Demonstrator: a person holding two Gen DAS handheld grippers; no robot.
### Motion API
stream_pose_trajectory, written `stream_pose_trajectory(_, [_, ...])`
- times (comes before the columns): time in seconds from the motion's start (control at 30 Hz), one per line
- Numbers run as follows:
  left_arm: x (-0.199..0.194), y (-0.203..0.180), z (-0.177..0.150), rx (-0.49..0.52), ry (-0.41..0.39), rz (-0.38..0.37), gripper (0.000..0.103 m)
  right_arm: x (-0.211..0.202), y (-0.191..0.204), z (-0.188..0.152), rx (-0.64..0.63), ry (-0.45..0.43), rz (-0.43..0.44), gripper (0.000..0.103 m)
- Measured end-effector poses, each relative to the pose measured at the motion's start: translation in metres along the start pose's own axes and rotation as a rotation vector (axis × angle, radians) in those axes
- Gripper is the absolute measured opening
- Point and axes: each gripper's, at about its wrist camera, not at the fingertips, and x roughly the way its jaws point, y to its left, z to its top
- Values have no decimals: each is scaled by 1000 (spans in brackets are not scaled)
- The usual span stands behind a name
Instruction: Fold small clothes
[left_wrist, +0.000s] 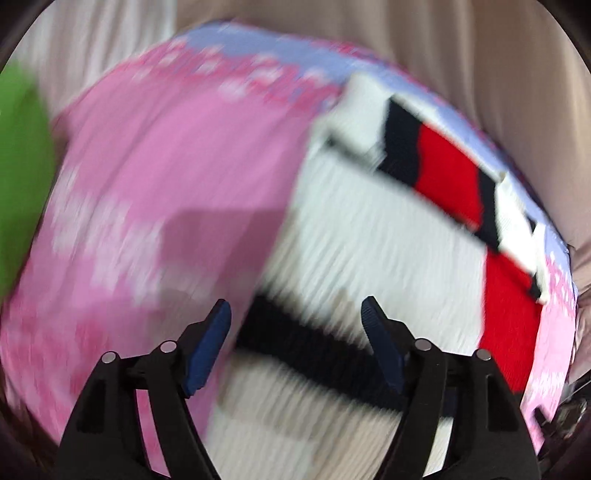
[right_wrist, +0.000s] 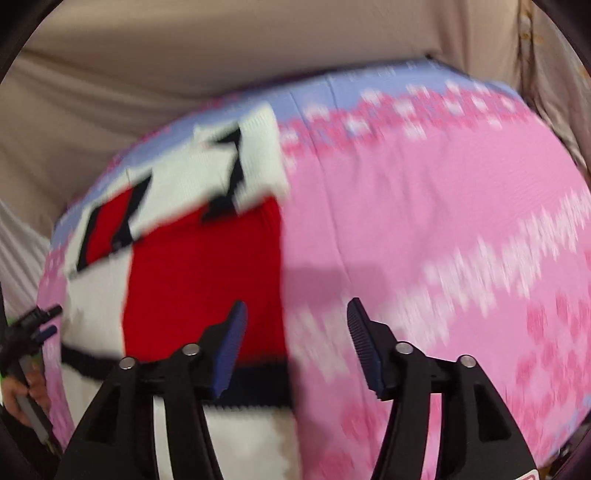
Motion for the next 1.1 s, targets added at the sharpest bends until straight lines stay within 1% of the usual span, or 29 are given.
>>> stream_pose_trajectory(0.1, [-1,21,-26,-80,45,-19,71,13,-18,-42,95,107,75,57])
stream_pose_trajectory(0.13, [-5,26,-37,-93,46,-27,71,16,-18,-54,105,132,98,57])
stream_pose_trajectory(0.17, [-9,27,-44,-89,43,-25,74,16,-14,-61,96,147,110,58])
stream_pose_trajectory(0.23, [-13,30,-62,-64,67,-22,75,11,-1,-76,23,153,116,59])
stream_pose_trajectory(0.27, [-15,31,-69,-52,74,-30,75,11,-1,-76,23,153,116,59])
stream_pose_trajectory(0.3, [-19,32,-77,-20,71,-36,75,11,5,-81,-10,171,126,59])
stream_pose_trajectory(0.37, [-21,33,-85,14,89,-42,75,9,15,-92,-78,199,129,60])
stream_pose_trajectory(0.47, [-22,33,-91,29,117,-57,76,7,25,-103,-147,227,162,61])
stream_pose_trajectory(0.53, [-20,30,-91,40,145,-72,79,7,30,-107,-161,235,176,61])
stream_pose_trajectory(0.6, [-19,28,-90,39,161,-89,78,7,37,-107,-171,237,190,61])
stream_pose_trajectory(0.63, [-18,26,-88,25,165,-110,70,7,40,-108,-180,232,190,59])
stream_pose_trajectory(0.67, [-18,25,-87,7,166,-125,59,8,43,-107,-188,218,176,58])
stream_pose_trajectory(0.7, [-17,24,-86,-10,171,-136,52,9,45,-106,-187,213,166,51])
stream_pose_trajectory(0.73, [-16,26,-84,-35,188,-169,31,10,49,-104,-185,202,147,35])
stream_pose_trajectory(0.77, [-16,28,-81,-55,209,-198,14,12,51,-100,-179,200,139,25])
stream_pose_trajectory(0.8, [-15,31,-81,-76,227,-214,15,11,50,-97,-170,199,138,10])
stream_pose_trajectory(0.83, [-18,35,-80,-99,223,-224,14,10,49,-94,-156,191,132,9])
stream_pose_trajectory(0.87, [-22,37,-80,-100,210,-226,13,7,47,-91,-139,178,143,8])
stream_pose_trajectory(0.97, [-42,42,-86,-55,187,-233,12,-13,41,-86,-114,110,155,7])
stream_pose_trajectory(1.03, [-54,46,-91,-23,184,-247,12,-27,33,-85,-97,87,161,7])
stream_pose_trajectory(1.1, [-61,49,-99,10,182,-238,12,-37,25,-88,-85,82,169,7])
